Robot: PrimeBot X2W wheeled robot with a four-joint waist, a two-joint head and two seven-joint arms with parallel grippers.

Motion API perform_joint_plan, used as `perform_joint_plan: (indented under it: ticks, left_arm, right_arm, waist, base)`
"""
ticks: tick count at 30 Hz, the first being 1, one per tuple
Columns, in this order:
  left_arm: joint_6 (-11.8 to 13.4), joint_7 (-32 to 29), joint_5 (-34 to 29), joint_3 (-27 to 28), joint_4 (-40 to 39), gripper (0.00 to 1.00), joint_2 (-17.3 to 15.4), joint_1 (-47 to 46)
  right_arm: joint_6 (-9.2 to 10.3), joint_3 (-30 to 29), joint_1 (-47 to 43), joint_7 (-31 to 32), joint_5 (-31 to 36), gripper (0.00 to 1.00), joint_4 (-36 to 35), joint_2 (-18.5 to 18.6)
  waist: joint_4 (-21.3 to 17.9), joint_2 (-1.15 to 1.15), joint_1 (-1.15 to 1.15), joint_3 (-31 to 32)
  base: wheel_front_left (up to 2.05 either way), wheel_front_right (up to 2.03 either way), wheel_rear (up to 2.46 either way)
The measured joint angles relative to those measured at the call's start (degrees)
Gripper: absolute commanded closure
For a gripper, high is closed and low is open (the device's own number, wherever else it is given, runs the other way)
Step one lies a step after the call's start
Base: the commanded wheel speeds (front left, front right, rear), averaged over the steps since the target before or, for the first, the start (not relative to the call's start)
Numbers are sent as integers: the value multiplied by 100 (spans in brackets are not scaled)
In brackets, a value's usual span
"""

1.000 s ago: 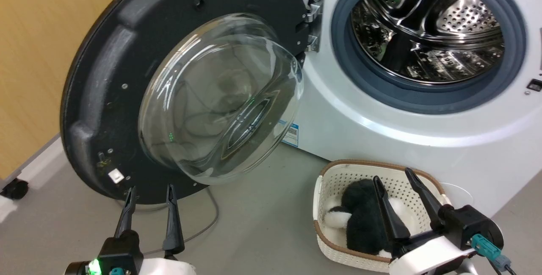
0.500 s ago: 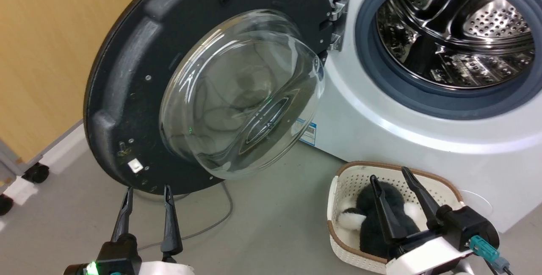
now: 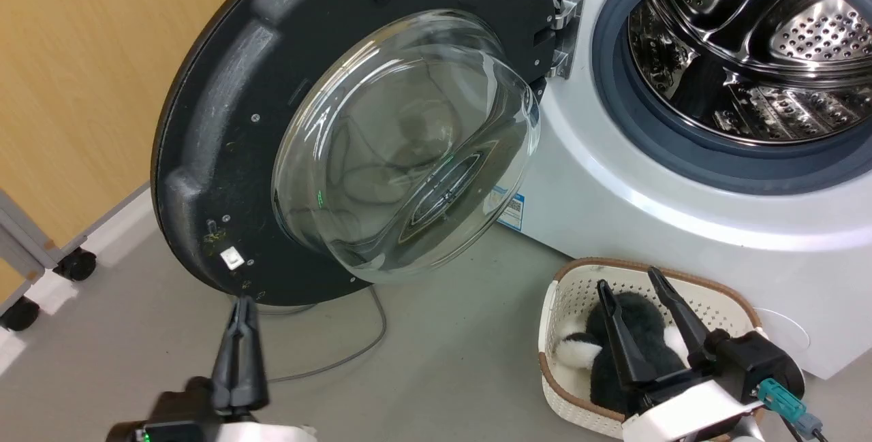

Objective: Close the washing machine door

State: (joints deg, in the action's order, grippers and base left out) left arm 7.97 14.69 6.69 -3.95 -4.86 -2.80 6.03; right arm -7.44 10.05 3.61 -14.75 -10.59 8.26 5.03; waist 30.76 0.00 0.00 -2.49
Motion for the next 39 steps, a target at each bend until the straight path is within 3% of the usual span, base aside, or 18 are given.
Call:
perform_joint_plan:
  ticks: [6, 12, 15, 20, 25, 32, 35, 39]
  left_arm:
    - [-34, 4, 399, 565, -481, 100, 2, -38]
    - [-710, 7, 921, 1629, -531, 100, -220, -781]
    - [-1012, 7, 1362, 2105, -146, 100, -443, -1354]
    - [-1259, -279, 2704, 2729, 1025, 100, -781, -2496]
    - [-1319, -1051, 4053, 3377, 2340, 100, -1176, -3471]
    - [-801, -2506, 5842, 4273, 4036, 100, -1229, -4346]
    - [-770, -3041, 6210, 4391, 4456, 100, -1278, -4414]
    - [-1006, -3774, 6414, 4245, 4698, 100, -1283, -4415]
  right_arm:
    - [0, -85, 1, 0, 5, 0, -73, 7]
    - [0, -199, -20, 0, -1, 0, -215, 65]
    - [0, -271, -70, -1, 4, 0, -312, 103]
    - [0, -423, -196, 0, 83, 0, -481, 144]
    - [0, -388, -221, 0, 163, 0, -580, 155]
    - [0, -369, -221, 0, 146, 0, -630, 205]
    - [0, -354, -220, 0, 146, 0, -628, 223]
    - [0, -383, -219, 0, 120, 0, -630, 222]
  waist:
    - [-4, 0, 0, -71]
    - [-5, 0, 0, -196]
    - [-14, 0, 0, -256]
    - [-25, 0, 0, -374]
    - [-145, 0, 0, -509]
    - [-344, 0, 0, -655]
    - [-403, 0, 0, -668]
    - [-447, 0, 0, -648]
  base:
    - [0, 0, 0]
    - [0, 0, 0]
    - [0, 0, 0]
    - [0, 0, 0]
    - [0, 0, 0]
    - [0, 0, 0]
    - [0, 0, 0]
    - [0, 0, 0]
